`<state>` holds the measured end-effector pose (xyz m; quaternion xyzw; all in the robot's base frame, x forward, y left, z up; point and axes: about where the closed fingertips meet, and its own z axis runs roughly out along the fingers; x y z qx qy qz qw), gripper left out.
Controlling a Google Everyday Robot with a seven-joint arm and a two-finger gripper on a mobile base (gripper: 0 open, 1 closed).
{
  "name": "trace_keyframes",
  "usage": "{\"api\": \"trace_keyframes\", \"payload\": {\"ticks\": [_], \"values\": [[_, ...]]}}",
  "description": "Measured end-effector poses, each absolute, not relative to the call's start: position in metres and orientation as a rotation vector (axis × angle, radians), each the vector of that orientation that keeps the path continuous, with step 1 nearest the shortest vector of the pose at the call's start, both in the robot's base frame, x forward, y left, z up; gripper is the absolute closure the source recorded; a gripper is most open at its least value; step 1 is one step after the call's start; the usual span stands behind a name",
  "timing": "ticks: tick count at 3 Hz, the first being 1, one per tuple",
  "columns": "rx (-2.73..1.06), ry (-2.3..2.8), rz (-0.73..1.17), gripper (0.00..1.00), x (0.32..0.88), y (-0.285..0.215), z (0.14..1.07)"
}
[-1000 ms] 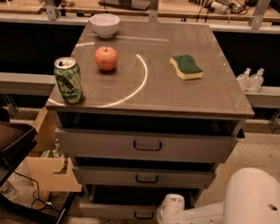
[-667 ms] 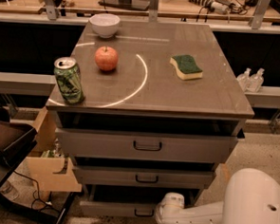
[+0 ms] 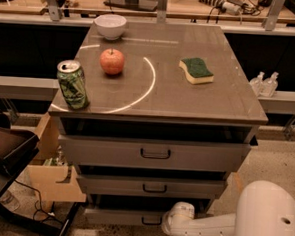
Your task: Close bottom drawer
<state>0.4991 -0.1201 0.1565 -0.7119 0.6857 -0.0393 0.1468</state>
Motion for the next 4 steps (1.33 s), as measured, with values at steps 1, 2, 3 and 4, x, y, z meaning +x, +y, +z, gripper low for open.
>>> {"api": "trace_keyframes", "payload": {"ticks": [1, 2, 3, 4], "values": [[-2.006, 1.988, -0.114, 1.0, 0.5021, -0.121, 0.1555], [-2.006, 1.989, -0.113, 0.84, 0.5015, -0.1206, 0.1547], [-2.007, 1.989, -0.111, 0.61, 0.5008, -0.1201, 0.1538], [-2.008, 1.989, -0.109, 0.39, 0.5001, -0.1197, 0.153]]}}
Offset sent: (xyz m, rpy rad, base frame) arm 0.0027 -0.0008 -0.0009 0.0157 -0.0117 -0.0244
